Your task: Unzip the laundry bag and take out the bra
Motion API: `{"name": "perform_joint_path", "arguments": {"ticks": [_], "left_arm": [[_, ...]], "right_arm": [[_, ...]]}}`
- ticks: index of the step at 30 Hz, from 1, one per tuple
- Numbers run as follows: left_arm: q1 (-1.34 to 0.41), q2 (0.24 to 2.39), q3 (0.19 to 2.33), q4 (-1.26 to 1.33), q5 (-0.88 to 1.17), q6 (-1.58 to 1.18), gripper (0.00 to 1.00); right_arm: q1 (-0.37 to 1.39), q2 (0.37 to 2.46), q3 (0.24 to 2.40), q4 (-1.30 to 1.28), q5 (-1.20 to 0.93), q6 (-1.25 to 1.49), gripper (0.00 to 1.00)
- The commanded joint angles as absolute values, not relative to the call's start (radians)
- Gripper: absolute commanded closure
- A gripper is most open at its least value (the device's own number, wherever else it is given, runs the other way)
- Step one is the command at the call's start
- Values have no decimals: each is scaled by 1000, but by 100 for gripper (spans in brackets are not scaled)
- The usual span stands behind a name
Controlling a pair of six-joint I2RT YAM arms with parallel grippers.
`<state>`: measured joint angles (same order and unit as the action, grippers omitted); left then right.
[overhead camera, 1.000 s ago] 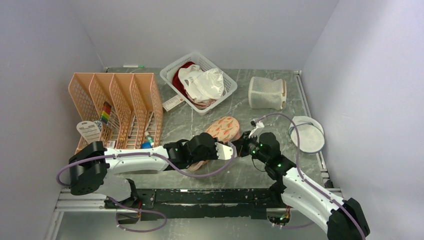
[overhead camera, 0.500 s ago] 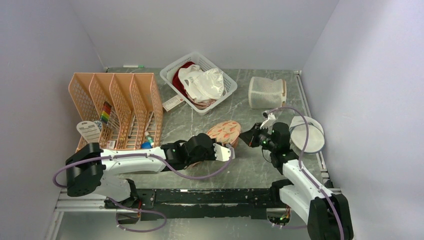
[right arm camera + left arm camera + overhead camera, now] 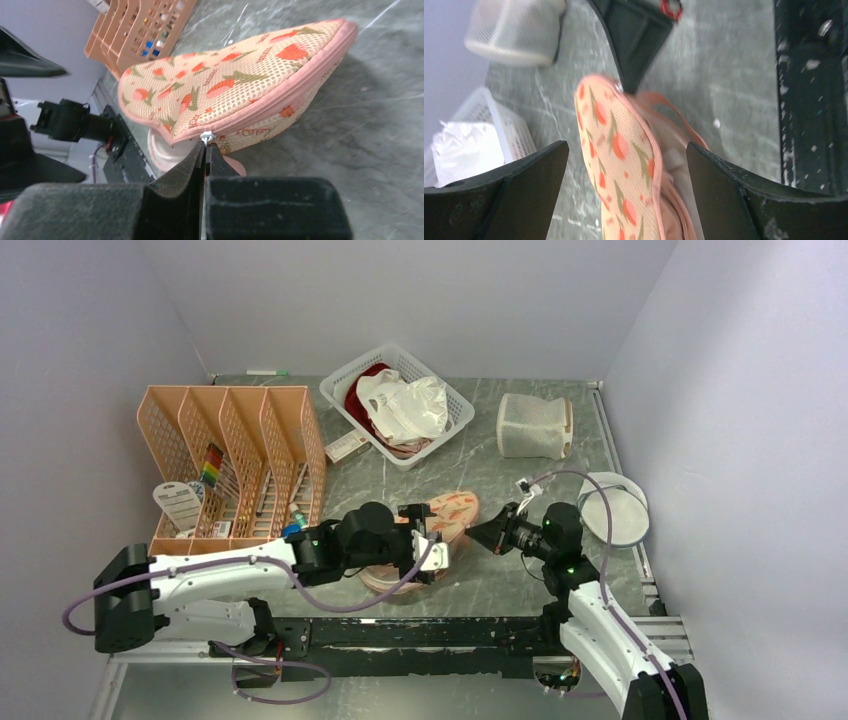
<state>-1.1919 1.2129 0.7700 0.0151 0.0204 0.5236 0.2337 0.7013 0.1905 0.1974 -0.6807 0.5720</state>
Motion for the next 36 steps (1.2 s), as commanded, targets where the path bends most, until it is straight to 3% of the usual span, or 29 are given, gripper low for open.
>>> {"name": "perform_joint_path", "arguments": {"ticks": [1, 5, 11, 20, 23, 29, 32, 36], "left_arm": [[-1190, 1183, 748, 119, 145, 460, 0], [-1190, 1318, 812, 128, 19, 383, 3], [-1193, 1415, 867, 60, -30, 380, 17], [-1192, 1452, 872, 49, -67, 408, 70], [-1192, 1432, 864, 56, -70, 422, 92], [-1192, 1327, 796, 119, -113, 483, 93], [-1192, 1290, 772, 133, -112, 510, 93], [-1192, 1296, 780, 110, -110, 527, 93]], "right_arm": [[301, 669, 156, 244, -686, 660, 100], [415, 660, 164, 253, -584, 689, 100], [513, 671, 204, 219, -509, 685, 100], [516, 676, 227, 189, -507, 661, 100], [516, 670, 231, 157, -483, 641, 100], [499, 738, 220, 155, -387, 591, 100], [393, 832, 227, 222, -428, 551, 100], [155, 975, 210, 387, -645, 572, 100]]}}
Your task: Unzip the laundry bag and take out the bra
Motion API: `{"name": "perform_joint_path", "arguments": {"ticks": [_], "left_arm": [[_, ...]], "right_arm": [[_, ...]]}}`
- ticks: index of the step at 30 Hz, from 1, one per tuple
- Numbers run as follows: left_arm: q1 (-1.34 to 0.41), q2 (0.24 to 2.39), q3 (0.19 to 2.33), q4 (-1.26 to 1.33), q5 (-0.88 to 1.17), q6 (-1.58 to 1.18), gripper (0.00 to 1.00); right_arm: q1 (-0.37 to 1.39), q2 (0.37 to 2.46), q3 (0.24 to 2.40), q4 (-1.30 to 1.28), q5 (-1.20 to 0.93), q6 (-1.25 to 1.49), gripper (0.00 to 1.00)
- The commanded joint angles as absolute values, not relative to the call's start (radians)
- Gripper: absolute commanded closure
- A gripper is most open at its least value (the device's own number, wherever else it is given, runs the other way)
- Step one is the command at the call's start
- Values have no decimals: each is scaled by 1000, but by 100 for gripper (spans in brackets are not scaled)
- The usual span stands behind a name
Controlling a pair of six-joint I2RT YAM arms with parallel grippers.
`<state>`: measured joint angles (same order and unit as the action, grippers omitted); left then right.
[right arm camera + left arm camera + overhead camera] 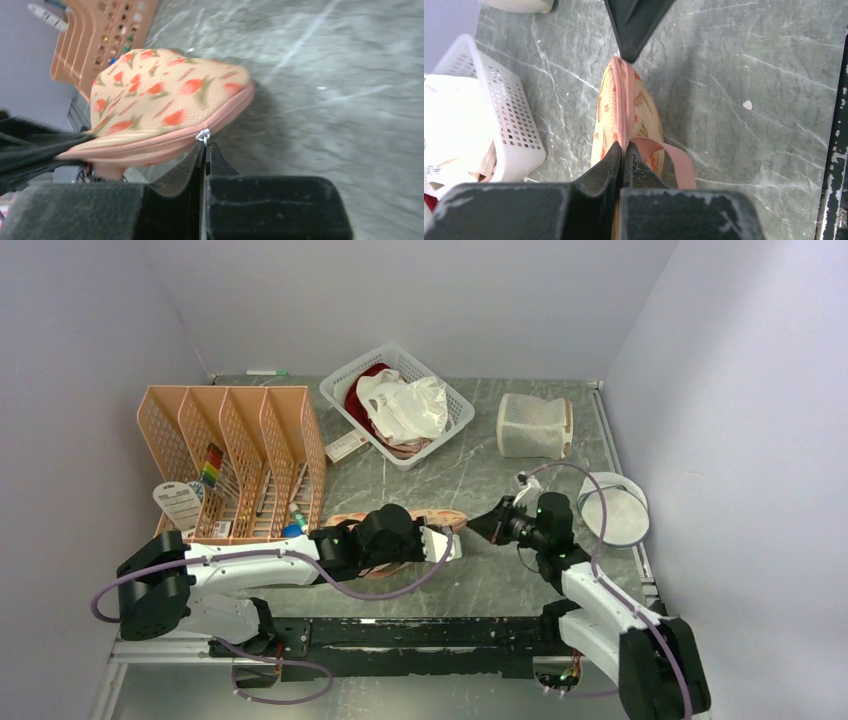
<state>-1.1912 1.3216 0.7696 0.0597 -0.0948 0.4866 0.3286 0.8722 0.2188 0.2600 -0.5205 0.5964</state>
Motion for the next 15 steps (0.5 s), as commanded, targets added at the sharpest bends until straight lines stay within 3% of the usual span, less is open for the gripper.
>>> {"name": "perform_joint_path", "arguments": {"ticks": [1, 6, 7, 10, 12, 13, 15], "left_arm": [[-1192, 1305, 785, 100, -110, 529, 93], [-1194, 1346, 818, 46, -86, 520, 92], [-1193, 1347, 823, 35, -69, 517, 86], [-1193, 1327, 821, 32, 1, 502, 49], [-1193, 1292, 810, 41, 82, 490, 30], [-1193, 1266, 802, 52, 120, 479, 23], [-1193, 1235, 793, 77, 182, 453, 18]], "right_arm": [[122, 1009, 211, 419, -686, 576, 100], [115, 1061, 213, 494, -820, 580, 100], [118, 1046, 207, 483, -821, 578, 100], [130, 954, 193, 411, -806, 565, 100], [140, 898, 185, 373, -806, 566, 100], [147, 876, 185, 356, -806, 566, 100], [167, 840, 186, 323, -802, 573, 100]]}}
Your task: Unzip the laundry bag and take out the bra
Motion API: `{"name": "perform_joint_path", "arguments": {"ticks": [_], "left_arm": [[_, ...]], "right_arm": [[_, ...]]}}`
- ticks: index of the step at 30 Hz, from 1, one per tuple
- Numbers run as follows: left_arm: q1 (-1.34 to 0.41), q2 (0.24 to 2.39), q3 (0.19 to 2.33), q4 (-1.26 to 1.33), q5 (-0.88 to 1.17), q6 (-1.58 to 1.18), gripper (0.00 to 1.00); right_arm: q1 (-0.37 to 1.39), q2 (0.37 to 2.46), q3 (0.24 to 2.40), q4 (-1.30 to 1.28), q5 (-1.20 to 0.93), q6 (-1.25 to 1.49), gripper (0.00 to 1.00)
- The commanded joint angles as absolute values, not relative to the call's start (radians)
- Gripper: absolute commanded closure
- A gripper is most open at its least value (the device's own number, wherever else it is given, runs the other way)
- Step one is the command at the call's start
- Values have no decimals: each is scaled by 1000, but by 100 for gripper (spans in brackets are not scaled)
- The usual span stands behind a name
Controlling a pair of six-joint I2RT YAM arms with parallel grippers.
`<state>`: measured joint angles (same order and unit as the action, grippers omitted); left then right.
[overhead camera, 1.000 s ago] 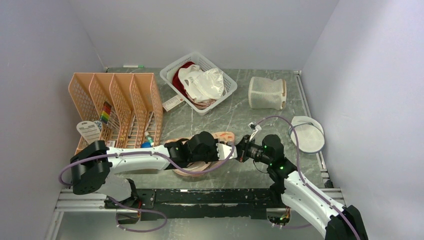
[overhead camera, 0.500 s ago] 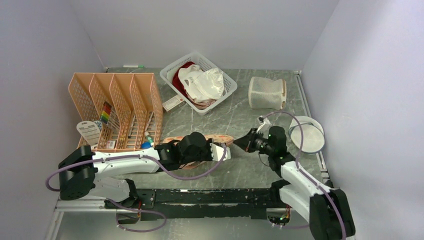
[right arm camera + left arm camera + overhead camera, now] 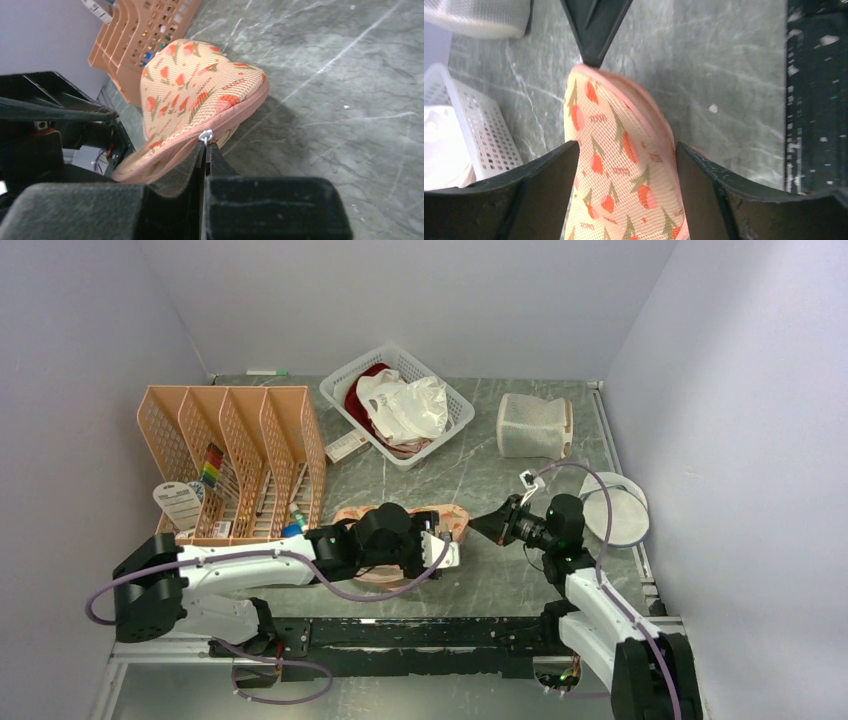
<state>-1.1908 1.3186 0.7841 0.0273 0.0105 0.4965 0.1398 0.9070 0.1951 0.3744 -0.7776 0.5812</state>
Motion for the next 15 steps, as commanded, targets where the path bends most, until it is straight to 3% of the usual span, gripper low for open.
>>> {"name": "perform_joint_path", "arguments": {"ticks": [1, 15], "left_arm": [[-1193, 1226, 791, 90, 202, 439, 17], [-1193, 1398, 860, 141, -75, 290, 11]], "right_arm": [[177, 823, 186, 312, -800, 579, 100], [417, 802, 231, 300, -625, 629, 100]]}}
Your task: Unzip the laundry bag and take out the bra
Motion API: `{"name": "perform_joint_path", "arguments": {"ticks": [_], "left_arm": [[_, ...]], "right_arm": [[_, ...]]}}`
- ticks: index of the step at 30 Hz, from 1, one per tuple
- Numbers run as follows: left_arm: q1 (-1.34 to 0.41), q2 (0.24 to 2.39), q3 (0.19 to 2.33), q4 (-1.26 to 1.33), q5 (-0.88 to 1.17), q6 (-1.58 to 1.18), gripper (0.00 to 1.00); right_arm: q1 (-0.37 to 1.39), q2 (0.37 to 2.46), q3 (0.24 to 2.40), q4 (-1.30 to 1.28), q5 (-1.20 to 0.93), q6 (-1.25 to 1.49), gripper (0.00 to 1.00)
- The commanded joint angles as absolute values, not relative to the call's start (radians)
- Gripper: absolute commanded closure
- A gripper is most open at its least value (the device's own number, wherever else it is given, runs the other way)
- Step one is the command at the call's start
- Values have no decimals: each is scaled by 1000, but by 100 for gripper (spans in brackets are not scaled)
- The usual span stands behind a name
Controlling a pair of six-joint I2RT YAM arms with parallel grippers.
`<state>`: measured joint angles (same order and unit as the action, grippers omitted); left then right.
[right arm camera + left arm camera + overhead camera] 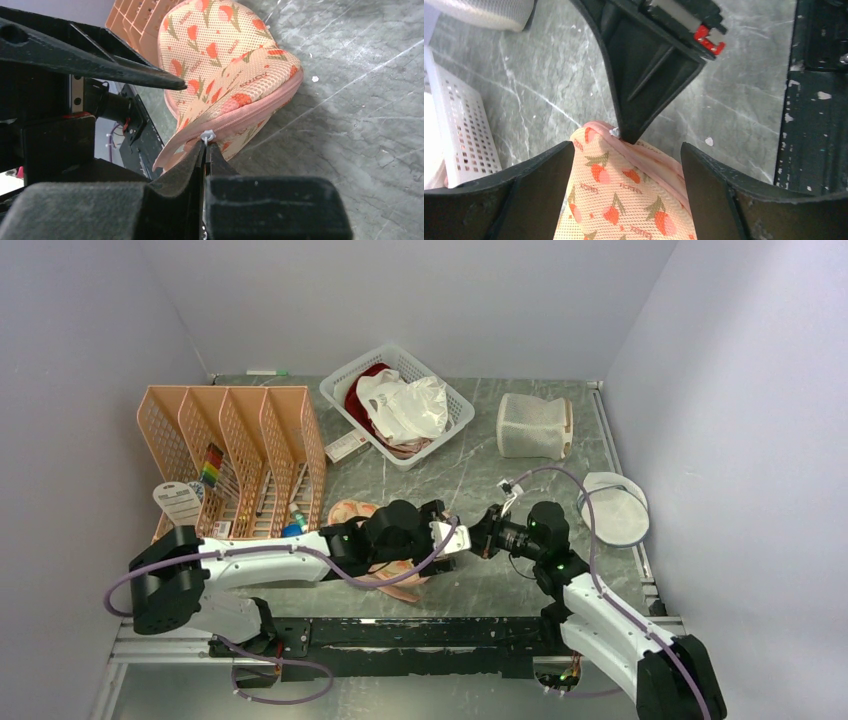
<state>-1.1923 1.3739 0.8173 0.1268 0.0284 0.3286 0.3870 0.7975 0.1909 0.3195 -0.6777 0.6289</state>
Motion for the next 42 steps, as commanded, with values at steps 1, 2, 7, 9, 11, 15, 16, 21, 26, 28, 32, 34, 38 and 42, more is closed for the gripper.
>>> {"name": "perform_joint_path", "arguments": {"ticks": [1, 2, 7, 9, 11, 15, 16, 21, 26, 28, 32, 34, 38, 42], "left_arm": [[-1194, 1408, 865, 132, -99, 295, 13], [-1193, 1423, 868, 129, -123, 302, 16], [-1194, 1473, 884, 94, -178, 339, 48], [-1194, 1480, 888, 82, -189, 349, 57], [-1193, 1478, 889, 76, -201, 357, 72], [-1193, 1448, 880, 92, -218, 368, 93], [-1193, 1437, 874, 98, -215, 374, 93], [-1193, 1396, 851, 103, -194, 420, 93], [-1193, 1329, 811, 128, -164, 463, 93], [-1193, 1302, 799, 136, -158, 477, 93], [-1193, 1286, 792, 134, -173, 500, 93], [-1193, 1290, 801, 116, -169, 509, 93], [-1193, 1280, 807, 94, -140, 512, 93], [-1193, 1275, 814, 72, -90, 512, 93]], "right_arm": [[421, 795, 234, 291, -618, 625, 100], [423, 785, 233, 285, -612, 622, 100], [425, 768, 226, 268, -597, 611, 100], [425, 781, 231, 276, -608, 613, 100], [425, 794, 246, 266, -620, 611, 100], [425, 784, 253, 225, -592, 595, 100], [425, 779, 249, 219, -582, 594, 100], [422, 797, 216, 243, -543, 591, 100], [355, 929, 197, 340, -557, 556, 100], [304, 996, 182, 415, -595, 557, 100], [194, 1130, 156, 561, -680, 583, 100], [182, 1177, 168, 584, -687, 571, 100], [184, 1225, 201, 591, -703, 547, 100], [183, 1230, 187, 589, -726, 549, 100]]}}
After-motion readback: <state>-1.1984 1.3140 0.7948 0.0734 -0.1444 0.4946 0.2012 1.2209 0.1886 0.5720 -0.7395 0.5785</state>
